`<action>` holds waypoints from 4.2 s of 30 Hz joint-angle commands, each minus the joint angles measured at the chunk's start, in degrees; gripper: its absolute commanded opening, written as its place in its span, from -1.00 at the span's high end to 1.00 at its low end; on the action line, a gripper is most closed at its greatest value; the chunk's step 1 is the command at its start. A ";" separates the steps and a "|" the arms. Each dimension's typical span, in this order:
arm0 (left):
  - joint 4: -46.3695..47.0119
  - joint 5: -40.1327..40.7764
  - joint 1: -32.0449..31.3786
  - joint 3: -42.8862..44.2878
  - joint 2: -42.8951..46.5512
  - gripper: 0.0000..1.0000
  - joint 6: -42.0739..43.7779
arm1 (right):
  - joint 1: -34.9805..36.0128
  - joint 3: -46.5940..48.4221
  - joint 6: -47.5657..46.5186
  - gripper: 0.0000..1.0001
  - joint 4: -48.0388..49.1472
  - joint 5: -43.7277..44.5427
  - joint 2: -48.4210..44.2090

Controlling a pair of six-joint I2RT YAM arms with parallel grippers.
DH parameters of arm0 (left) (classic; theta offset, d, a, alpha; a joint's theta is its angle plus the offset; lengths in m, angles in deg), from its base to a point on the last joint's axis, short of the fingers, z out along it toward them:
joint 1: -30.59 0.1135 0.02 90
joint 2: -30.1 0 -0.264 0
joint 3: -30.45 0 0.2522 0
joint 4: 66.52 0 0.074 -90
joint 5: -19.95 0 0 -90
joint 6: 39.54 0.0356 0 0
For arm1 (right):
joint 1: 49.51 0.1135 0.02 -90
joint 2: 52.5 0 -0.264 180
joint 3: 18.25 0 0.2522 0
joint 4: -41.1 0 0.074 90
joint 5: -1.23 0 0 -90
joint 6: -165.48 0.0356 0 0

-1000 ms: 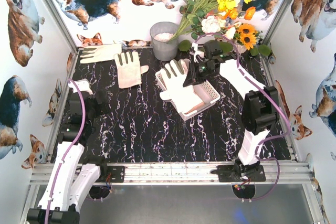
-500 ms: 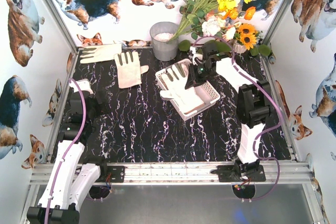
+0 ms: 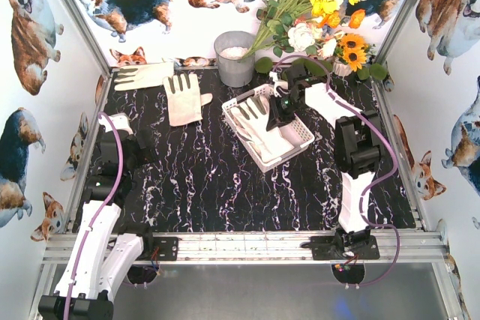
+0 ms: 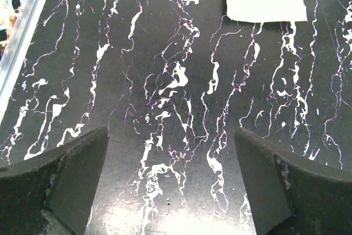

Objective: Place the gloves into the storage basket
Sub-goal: Place the glove in the bin, then adjust the glove in the bin, then pick up the glove from the center of the board.

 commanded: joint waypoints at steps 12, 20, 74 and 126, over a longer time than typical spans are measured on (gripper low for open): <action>-0.09 -0.06 0.69 -0.21 0.18 -0.80 0.23 | 1.37 3.31 -2.71 1.00 1.12 8.59 3.59; -0.09 -0.07 0.70 -0.17 0.13 -0.80 0.19 | 2.57 3.84 -2.76 0.29 0.07 11.16 0.95; -0.11 -0.41 0.70 -0.09 -0.34 -0.81 0.27 | 13.16 -3.00 -1.71 -0.68 7.07 44.96 2.80; 26.91 -13.52 0.69 14.55 -47.03 -0.21 -16.36 | 7.95 -27.83 8.69 -0.84 13.45 32.02 -51.84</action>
